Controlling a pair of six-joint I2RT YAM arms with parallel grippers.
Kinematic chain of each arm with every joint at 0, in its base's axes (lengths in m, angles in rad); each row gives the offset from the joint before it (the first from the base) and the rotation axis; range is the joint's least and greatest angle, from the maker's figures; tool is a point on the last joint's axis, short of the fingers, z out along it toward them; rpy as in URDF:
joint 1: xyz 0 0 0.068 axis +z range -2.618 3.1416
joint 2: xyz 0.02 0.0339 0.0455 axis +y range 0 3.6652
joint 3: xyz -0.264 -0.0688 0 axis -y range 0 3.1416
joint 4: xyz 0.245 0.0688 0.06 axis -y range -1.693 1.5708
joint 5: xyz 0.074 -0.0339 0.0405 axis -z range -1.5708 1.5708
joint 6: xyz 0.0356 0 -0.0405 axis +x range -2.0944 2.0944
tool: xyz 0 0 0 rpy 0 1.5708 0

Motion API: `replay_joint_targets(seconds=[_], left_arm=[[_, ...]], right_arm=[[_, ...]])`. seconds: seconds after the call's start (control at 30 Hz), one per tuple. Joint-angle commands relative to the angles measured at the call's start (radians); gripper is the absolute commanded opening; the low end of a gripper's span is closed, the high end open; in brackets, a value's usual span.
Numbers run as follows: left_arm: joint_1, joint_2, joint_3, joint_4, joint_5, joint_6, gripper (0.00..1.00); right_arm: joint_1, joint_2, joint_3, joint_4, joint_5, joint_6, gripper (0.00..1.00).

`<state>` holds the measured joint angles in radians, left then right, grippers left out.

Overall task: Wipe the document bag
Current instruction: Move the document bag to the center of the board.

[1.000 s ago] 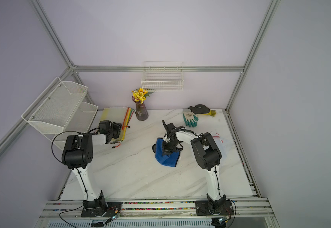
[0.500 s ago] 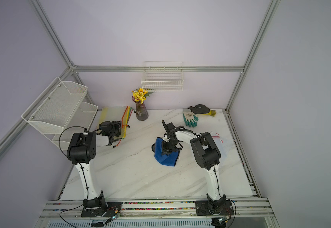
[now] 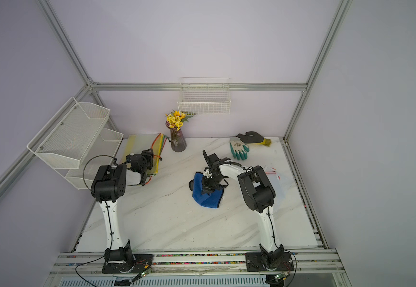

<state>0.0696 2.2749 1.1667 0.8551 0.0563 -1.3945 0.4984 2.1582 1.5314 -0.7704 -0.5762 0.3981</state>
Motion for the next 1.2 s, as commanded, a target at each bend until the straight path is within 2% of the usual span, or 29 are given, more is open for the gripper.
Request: replay_joint_targets(seconds=[0.0,0.1,0.23,0.33,0.5,0.7,0.83,0.97,1.03,1.17], left_arm=[[0.000,0.040,0.024,0.083,-0.032,0.025,0.67],[-0.001,0.044,0.033,0.172,0.018,0.005,0.66],[0.002,-0.022,-0.045,0.243,0.010,0.020,0.66],[0.015,-0.022,-0.041,0.270,0.029,0.012,0.66],[0.019,-0.010,-0.019,0.325,-0.018,-0.054,0.66],[0.024,-0.103,-0.021,0.246,-0.023,0.016,0.65],[0.039,-0.170,-0.094,0.267,-0.092,0.027,0.64],[0.055,-0.277,-0.103,0.075,-0.130,0.149,0.65],[0.056,-0.243,-0.073,0.044,-0.132,0.161,0.66],[0.067,-0.085,-0.011,0.113,-0.082,0.083,0.68]], right_arm=[[-0.001,0.070,-0.024,0.014,0.097,-0.016,0.00],[-0.003,0.062,-0.034,0.015,0.102,-0.018,0.00],[-0.006,0.057,-0.049,0.018,0.103,-0.017,0.00],[-0.006,0.052,-0.060,0.019,0.104,-0.019,0.00],[-0.011,0.049,-0.067,0.019,0.099,-0.022,0.00],[-0.015,0.040,-0.076,0.021,0.098,-0.025,0.00],[-0.017,0.038,-0.076,0.020,0.097,-0.028,0.00],[-0.020,0.029,-0.085,0.022,0.098,-0.031,0.00],[-0.021,0.026,-0.093,0.023,0.096,-0.033,0.00],[-0.021,0.026,-0.100,0.025,0.092,-0.035,0.00]])
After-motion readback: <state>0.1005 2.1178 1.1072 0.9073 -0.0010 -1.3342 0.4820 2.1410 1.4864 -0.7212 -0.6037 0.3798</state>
